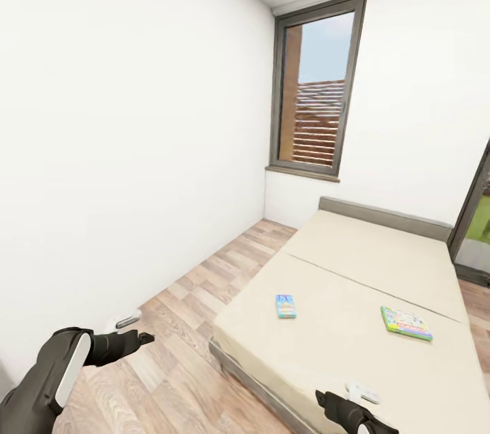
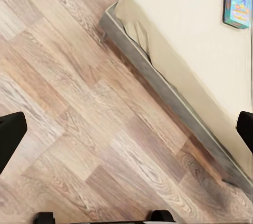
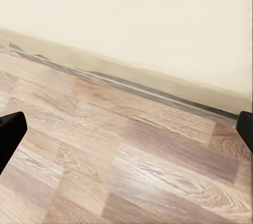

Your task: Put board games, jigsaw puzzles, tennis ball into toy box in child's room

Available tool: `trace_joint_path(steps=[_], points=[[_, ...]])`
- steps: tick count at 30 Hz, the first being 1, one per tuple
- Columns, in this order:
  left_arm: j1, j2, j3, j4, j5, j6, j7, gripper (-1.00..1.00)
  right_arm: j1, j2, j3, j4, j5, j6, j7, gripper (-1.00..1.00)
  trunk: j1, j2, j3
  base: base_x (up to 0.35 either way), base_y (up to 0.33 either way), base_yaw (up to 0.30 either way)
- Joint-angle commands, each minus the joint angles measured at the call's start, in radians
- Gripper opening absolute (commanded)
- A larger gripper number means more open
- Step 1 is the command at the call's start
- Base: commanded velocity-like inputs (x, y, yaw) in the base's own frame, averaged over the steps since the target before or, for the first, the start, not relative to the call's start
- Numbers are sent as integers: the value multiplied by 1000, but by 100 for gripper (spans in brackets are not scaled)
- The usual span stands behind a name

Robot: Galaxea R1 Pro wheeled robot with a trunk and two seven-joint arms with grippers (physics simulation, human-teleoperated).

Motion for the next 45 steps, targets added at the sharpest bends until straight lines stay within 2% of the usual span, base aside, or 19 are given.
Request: trace_joint_path(steps=[1,12,45], points=[[0,0,2,-1,-1,4,-5,100,0,0,0,-1,-10,4,-4,100,0,-1,0,0,0,-261],[0,0,2,-1,-1,3,-5,100,0,2,0,13,-9,-2,-4,100,0,-1,7,77,47,-261],[0,0,2,0,-3,2,-3,100,0,-3,-3,41,-9,-12,-4,100,0,-1,27,174,197,-261]])
